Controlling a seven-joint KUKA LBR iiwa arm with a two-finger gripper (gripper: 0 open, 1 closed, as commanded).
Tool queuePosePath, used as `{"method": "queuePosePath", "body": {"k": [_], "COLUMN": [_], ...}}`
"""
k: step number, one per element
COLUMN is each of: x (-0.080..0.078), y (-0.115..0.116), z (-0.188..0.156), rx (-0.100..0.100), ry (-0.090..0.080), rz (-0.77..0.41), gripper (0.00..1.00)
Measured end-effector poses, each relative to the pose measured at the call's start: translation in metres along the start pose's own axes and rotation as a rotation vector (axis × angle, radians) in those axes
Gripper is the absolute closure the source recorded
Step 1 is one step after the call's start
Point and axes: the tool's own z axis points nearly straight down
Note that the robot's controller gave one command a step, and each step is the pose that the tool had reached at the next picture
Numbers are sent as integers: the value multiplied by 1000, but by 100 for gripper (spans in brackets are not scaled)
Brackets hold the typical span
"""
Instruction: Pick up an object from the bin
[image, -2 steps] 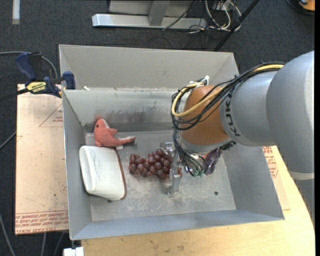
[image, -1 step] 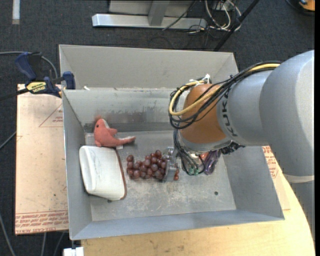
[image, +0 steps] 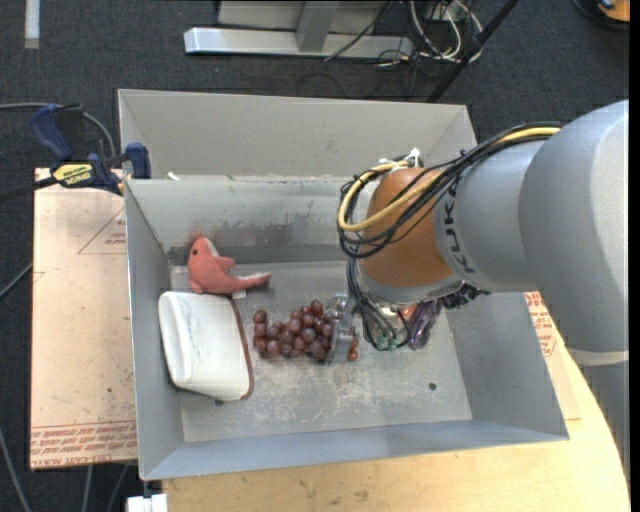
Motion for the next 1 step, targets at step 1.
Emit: {"method": "queuePosePath", "body": {"k": [1], "x": [1], "y": [0], "z": [-4], "rx": [1], "ry": [4], "rz": [0], "gripper": [100]}}
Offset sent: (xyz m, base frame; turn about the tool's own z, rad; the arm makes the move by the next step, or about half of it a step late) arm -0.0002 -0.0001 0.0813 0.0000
